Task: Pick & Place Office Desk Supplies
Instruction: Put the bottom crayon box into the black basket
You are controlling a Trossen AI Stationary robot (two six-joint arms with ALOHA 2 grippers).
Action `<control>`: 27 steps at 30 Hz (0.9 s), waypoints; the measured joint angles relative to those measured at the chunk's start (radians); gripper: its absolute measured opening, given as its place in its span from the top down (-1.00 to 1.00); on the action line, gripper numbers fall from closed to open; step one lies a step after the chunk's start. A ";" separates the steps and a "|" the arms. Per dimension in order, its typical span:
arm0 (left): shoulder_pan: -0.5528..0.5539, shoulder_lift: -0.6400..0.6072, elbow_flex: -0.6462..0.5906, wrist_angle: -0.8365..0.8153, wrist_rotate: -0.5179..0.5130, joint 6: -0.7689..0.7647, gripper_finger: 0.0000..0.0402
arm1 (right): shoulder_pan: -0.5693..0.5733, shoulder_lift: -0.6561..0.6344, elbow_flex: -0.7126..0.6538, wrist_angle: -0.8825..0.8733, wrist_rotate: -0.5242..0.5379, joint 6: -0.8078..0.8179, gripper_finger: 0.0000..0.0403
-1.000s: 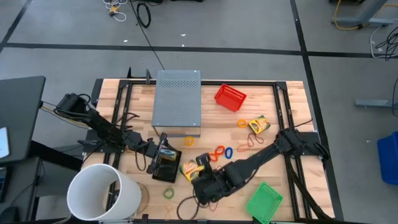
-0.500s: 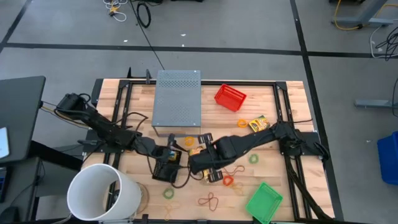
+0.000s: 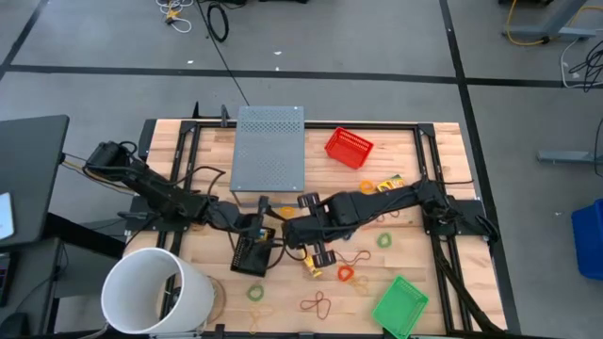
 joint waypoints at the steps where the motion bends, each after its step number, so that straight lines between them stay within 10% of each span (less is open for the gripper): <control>1: 0.007 0.000 0.000 0.004 0.000 -0.005 -0.69 | -0.004 0.000 0.000 0.001 0.000 -0.004 1.00; 15: 0.056 0.101 0.035 0.022 -0.037 -0.030 -0.49 | -0.047 0.000 0.000 0.024 -0.030 -0.036 1.00; 27: 0.053 0.125 0.069 0.017 -0.073 -0.014 0.48 | -0.047 -0.001 0.000 0.020 -0.048 -0.033 1.00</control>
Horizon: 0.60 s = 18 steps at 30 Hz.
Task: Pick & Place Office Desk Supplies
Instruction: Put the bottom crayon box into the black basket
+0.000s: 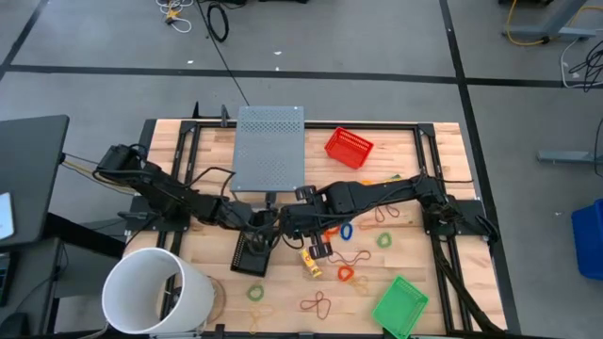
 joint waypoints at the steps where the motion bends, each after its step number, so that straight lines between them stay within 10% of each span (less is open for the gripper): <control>1: 0.000 0.000 0.000 0.000 -0.004 0.001 0.48 | 0.000 0.000 0.000 -0.001 0.006 -0.001 1.00; 18: -0.006 -0.023 -0.001 -0.050 -0.027 0.010 0.48 | 0.019 -0.077 -0.001 0.060 0.203 0.024 0.50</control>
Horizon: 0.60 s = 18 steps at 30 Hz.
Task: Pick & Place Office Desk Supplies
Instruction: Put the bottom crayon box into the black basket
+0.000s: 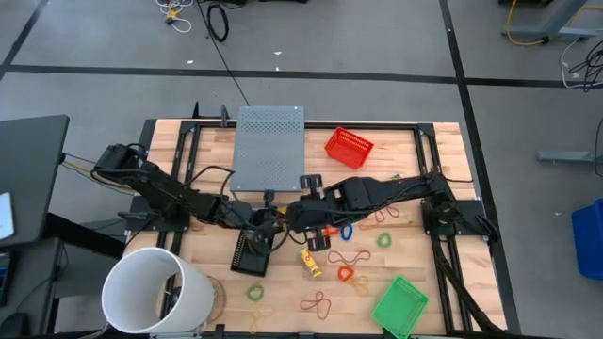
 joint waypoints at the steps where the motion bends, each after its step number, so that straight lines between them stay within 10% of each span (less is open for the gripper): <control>1: -0.001 -0.003 -0.001 -0.007 -0.005 0.001 0.48 | 0.001 -0.011 0.000 0.015 0.000 0.003 0.46; 9: 0.019 -0.079 -0.003 -0.038 0.051 0.016 0.48 | 0.026 -0.094 0.001 0.074 -0.002 0.009 0.31; 18: 0.183 -0.299 -0.193 0.165 0.468 -0.107 0.48 | 0.064 -0.105 -0.017 0.111 -0.057 0.010 0.37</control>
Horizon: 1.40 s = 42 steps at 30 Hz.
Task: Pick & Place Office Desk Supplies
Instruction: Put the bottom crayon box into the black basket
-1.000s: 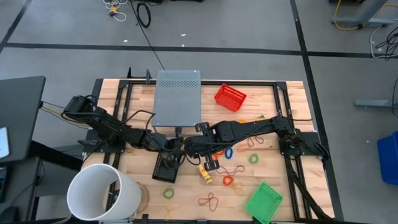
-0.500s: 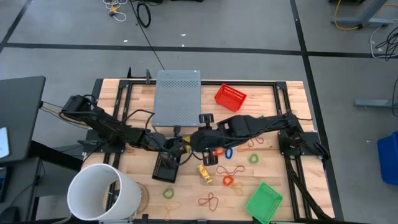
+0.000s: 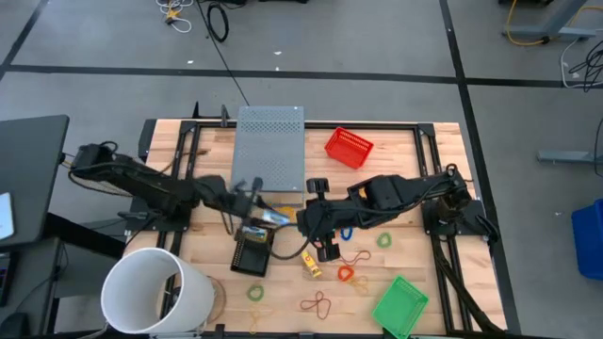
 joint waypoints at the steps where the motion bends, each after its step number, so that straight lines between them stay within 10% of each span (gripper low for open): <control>1: 0.019 -0.034 -0.029 0.008 0.023 -0.022 0.48 | 0.004 0.000 -0.009 0.006 -0.001 0.000 0.37; 17: -0.097 -0.292 -0.310 0.001 0.040 -0.223 0.48 | 0.014 0.002 -0.012 0.065 -0.027 0.006 0.39; 42: -0.538 -0.223 -0.335 0.030 -0.508 -0.321 0.48 | 0.015 0.003 -0.481 0.687 -0.151 0.061 0.39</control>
